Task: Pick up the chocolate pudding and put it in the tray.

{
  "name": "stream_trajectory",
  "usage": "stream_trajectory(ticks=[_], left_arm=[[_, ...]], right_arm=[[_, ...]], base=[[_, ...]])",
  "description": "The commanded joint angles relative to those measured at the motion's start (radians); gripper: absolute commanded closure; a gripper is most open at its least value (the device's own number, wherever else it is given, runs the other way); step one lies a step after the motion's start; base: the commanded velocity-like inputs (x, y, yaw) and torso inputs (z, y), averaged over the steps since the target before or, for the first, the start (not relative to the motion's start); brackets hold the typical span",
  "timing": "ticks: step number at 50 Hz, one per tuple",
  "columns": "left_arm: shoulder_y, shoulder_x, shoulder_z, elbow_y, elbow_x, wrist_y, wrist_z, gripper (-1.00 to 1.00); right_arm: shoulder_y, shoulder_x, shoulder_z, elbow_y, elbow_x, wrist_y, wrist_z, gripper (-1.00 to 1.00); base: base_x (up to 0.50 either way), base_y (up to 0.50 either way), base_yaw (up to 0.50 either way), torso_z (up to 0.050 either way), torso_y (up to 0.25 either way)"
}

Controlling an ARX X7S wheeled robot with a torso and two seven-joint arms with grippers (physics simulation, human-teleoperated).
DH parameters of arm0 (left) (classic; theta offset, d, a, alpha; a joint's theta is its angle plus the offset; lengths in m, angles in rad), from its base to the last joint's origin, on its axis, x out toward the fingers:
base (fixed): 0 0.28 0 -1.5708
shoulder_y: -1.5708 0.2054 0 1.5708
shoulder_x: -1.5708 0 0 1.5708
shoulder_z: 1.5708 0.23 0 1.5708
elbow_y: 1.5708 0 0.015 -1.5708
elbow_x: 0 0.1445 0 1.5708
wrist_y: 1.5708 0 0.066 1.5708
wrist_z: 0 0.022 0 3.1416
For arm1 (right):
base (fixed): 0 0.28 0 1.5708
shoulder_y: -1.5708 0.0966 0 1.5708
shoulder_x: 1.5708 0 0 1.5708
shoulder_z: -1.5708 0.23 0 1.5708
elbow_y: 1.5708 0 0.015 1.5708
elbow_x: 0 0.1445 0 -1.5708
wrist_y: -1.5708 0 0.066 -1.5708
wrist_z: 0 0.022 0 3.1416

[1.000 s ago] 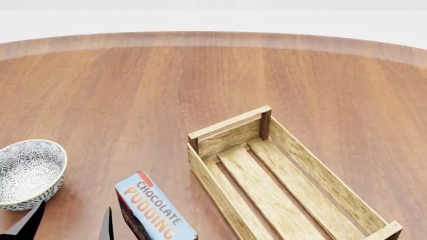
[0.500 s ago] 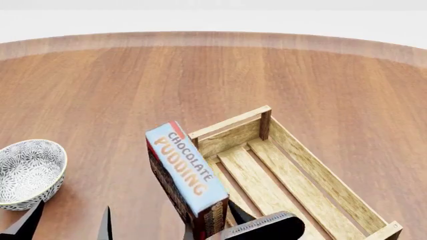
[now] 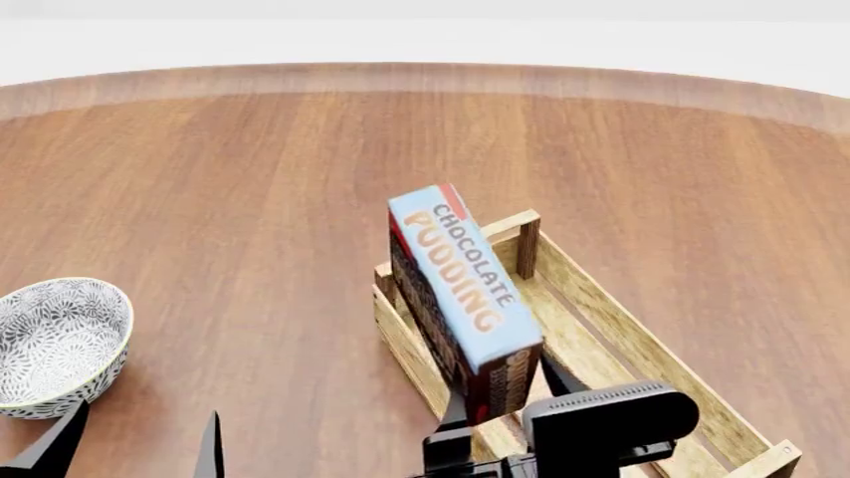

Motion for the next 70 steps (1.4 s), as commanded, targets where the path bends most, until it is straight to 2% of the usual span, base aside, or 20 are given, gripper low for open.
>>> stream_trajectory(ticks=[1,24,50,70], left_arm=[[-0.002,-0.003,0.004,0.003,0.0,-0.003,-0.005,-1.0],[-0.004,-0.005,0.006,-0.012,-0.009,0.014,-0.008,-1.0],[-0.012,-0.007,0.012,-0.033,-0.014,0.021,-0.013,-1.0],[-0.016,-0.008,0.019,-0.046,-0.015,0.028,-0.016,-1.0]], right_arm=[[0.02,0.006,0.038,0.062,-0.026,-0.022,-0.001,1.0],[0.065,0.004,0.085,0.24,-0.04,-0.081,0.015,1.0],[0.118,-0.053,0.074,0.53,-0.076,-0.216,-0.017,1.0],[0.132,-0.076,0.068,0.639,-0.08,-0.279,-0.037,1.0]], base=[[0.0,0.0,0.0,0.0,0.0],[0.0,0.0,0.0,0.0,0.0],[0.0,0.0,0.0,0.0,0.0],[0.0,0.0,0.0,0.0,0.0]])
